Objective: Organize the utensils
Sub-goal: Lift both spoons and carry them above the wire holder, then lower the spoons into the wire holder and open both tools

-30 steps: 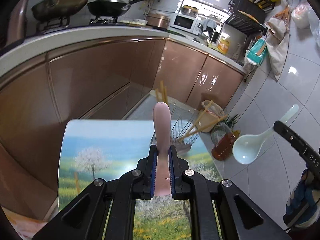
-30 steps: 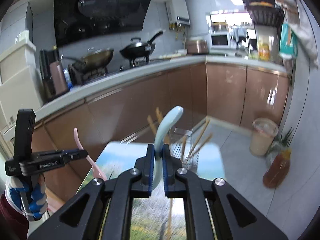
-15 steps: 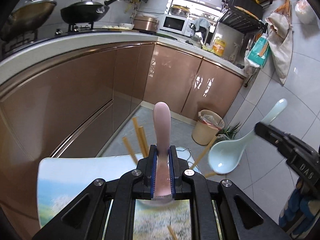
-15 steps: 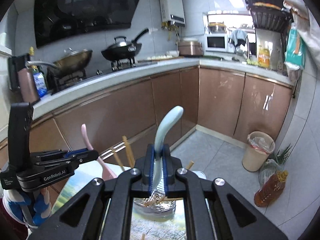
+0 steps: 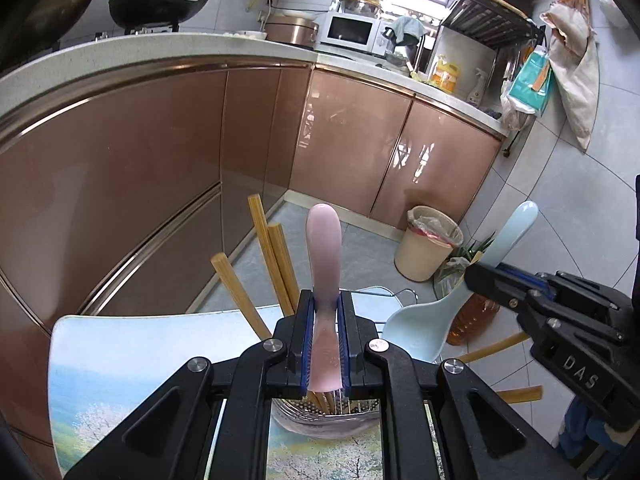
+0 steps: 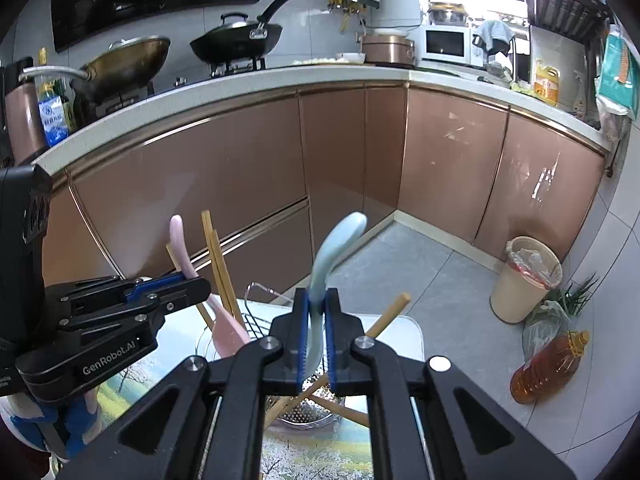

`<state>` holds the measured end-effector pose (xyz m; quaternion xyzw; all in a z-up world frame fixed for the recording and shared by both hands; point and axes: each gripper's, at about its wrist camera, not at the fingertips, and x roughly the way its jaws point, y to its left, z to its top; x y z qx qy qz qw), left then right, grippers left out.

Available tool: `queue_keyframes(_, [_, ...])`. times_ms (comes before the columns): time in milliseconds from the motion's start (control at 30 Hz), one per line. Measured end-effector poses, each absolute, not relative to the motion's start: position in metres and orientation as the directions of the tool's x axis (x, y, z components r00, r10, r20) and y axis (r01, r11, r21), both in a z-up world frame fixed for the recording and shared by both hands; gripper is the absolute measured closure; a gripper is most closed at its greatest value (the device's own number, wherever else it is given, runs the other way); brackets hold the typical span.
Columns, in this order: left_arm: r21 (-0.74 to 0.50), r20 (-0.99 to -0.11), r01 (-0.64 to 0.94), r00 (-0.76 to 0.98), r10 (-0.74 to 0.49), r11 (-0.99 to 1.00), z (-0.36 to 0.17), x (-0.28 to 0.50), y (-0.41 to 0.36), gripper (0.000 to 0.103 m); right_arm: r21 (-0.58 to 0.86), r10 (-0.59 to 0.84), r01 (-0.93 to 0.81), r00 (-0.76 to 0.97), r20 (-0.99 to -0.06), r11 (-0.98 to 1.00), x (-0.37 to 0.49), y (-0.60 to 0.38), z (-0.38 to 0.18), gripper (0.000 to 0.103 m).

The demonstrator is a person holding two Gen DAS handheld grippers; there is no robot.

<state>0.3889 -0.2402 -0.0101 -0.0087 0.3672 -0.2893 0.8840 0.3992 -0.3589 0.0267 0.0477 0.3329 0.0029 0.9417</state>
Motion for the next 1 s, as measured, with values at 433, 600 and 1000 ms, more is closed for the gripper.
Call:
queue_keyframes(433, [-0.274,-0.665,0.469,0.539,-0.518,0.840,-0.035,0.389,-0.235,0.092,0.077,0.051,0.002,0.743,-0.667,0.997,0.399,-0.350,0.007,0.095])
queue_keyframes(600, [-0.274,-0.671,0.460,0.537,-0.511,0.844,-0.034,0.389,-0.232,0.092,0.086,0.051,0.010,0.738,-0.673,0.996,0.398,-0.352,0.007,0.094])
queue_keyframes(1000, [-0.278,-0.662,0.435,0.560,-0.499,0.857,-0.026,0.382,-0.219,0.075,0.096,0.044,0.028,0.739,-0.672,0.995,0.390,-0.354,0.016,0.093])
